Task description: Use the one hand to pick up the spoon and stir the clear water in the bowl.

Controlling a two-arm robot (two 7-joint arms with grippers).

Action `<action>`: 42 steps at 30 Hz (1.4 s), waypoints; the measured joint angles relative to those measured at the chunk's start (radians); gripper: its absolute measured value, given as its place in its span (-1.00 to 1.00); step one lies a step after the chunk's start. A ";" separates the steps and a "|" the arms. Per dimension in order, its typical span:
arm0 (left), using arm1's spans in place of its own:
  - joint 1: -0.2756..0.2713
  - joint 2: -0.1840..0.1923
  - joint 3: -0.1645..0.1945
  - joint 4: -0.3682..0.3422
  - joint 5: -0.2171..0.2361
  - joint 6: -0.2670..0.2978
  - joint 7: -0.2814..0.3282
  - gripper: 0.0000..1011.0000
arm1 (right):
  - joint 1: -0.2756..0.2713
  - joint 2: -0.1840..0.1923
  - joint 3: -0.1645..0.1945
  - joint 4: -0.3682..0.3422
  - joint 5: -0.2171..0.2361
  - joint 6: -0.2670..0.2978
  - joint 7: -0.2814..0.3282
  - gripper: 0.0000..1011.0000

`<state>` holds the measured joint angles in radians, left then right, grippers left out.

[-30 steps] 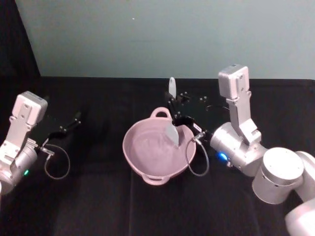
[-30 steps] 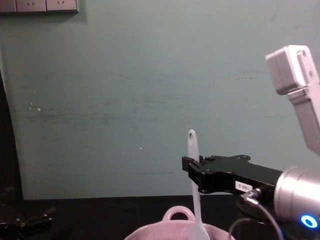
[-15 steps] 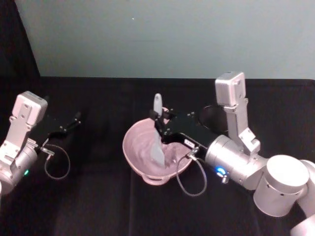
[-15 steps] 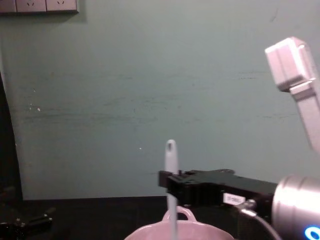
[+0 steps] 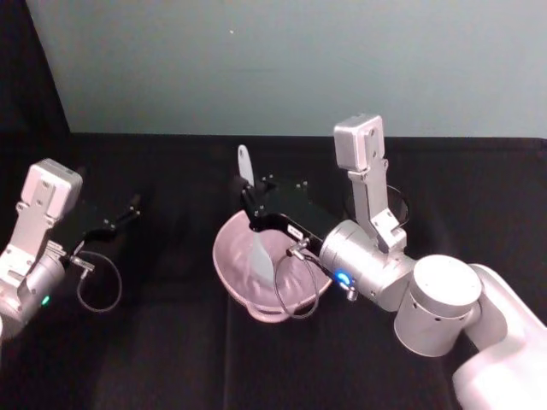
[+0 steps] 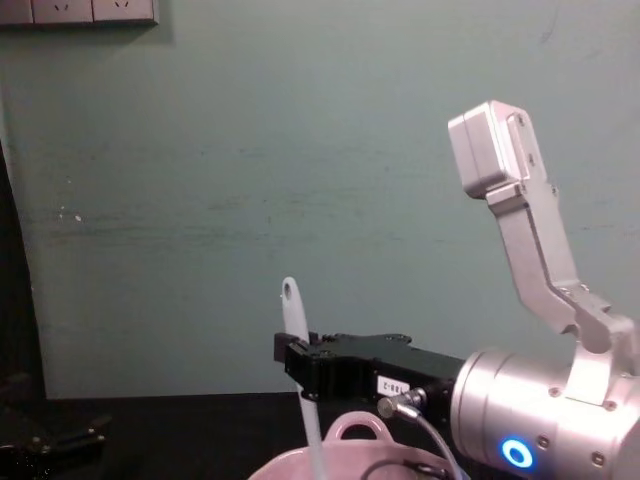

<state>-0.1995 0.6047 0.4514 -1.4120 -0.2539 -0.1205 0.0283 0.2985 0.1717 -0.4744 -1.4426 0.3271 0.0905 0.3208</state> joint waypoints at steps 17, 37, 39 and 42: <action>0.000 0.000 0.000 0.000 0.000 0.000 0.000 1.00 | 0.030 0.017 0.063 0.047 -0.109 -0.050 -0.065 -0.75; 0.000 0.000 0.000 0.000 0.000 0.000 0.000 1.00 | -0.105 0.132 0.059 -0.189 0.051 0.089 0.104 -0.75; 0.000 0.000 0.000 0.000 0.000 0.000 0.000 1.00 | -0.107 0.129 0.047 -0.193 0.060 0.086 0.104 -0.75; 0.000 0.000 0.000 0.000 0.000 0.000 0.000 1.00 | -0.105 0.124 0.034 -0.193 0.065 0.084 0.104 -0.75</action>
<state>-0.1995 0.6047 0.4514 -1.4120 -0.2539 -0.1205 0.0283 0.1933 0.2955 -0.4402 -1.6358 0.3922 0.1745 0.4248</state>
